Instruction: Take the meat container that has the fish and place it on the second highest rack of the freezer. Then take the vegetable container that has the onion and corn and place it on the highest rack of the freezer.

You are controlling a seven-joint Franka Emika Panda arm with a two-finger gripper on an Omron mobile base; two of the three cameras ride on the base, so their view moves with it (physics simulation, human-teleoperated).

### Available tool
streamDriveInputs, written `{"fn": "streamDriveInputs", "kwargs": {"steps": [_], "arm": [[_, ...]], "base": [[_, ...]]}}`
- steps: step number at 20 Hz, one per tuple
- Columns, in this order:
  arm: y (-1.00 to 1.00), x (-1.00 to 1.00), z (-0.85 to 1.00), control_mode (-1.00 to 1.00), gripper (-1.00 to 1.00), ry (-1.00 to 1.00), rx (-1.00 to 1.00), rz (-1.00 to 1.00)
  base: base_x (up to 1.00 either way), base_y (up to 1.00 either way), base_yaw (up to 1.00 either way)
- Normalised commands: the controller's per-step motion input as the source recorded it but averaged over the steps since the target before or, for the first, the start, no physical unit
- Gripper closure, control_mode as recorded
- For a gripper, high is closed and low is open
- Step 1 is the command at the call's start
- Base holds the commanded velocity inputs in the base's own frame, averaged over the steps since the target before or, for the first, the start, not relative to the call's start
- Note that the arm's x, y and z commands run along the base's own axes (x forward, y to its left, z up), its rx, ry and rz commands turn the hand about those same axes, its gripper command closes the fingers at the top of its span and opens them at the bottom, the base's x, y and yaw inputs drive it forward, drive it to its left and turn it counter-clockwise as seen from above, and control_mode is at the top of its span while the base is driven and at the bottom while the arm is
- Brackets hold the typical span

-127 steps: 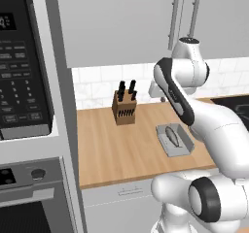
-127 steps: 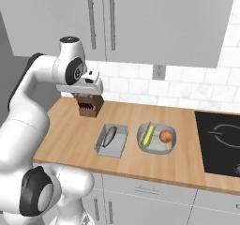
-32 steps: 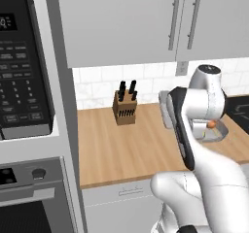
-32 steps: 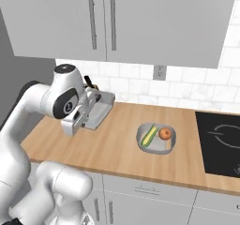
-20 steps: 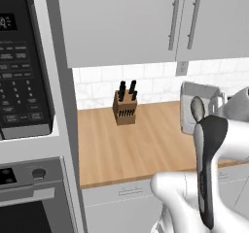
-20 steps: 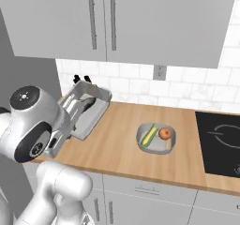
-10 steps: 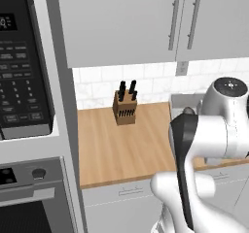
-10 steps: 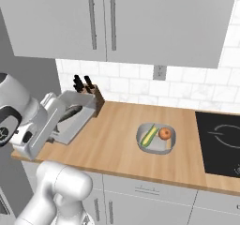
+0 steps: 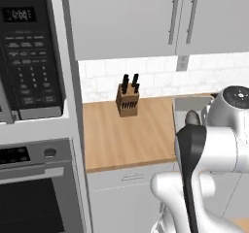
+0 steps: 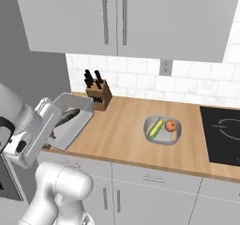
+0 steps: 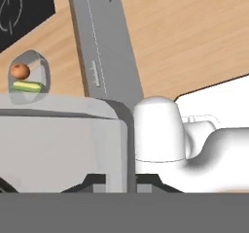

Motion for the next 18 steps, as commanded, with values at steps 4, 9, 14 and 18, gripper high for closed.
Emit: {"fn": "streamDriveInputs", "kwargs": {"steps": [4, 9, 14, 18], "arm": [[0.0, 0.0, 0.0, 1.0, 1.0, 0.0, 0.0, 0.0], [0.0, 0.0, 0.0, 1.0, 1.0, 0.0, 0.0, 0.0], [0.0, 0.0, 0.0, 1.0, 1.0, 0.0, 0.0, 0.0], [0.0, 0.0, 0.0, 1.0, 1.0, 0.0, 0.0, 0.0]], "base": [[-0.69, 0.7, 0.3], [-0.24, 0.95, 0.4], [0.0, 1.0, 0.24], [0.0, 1.0, 0.2]]}}
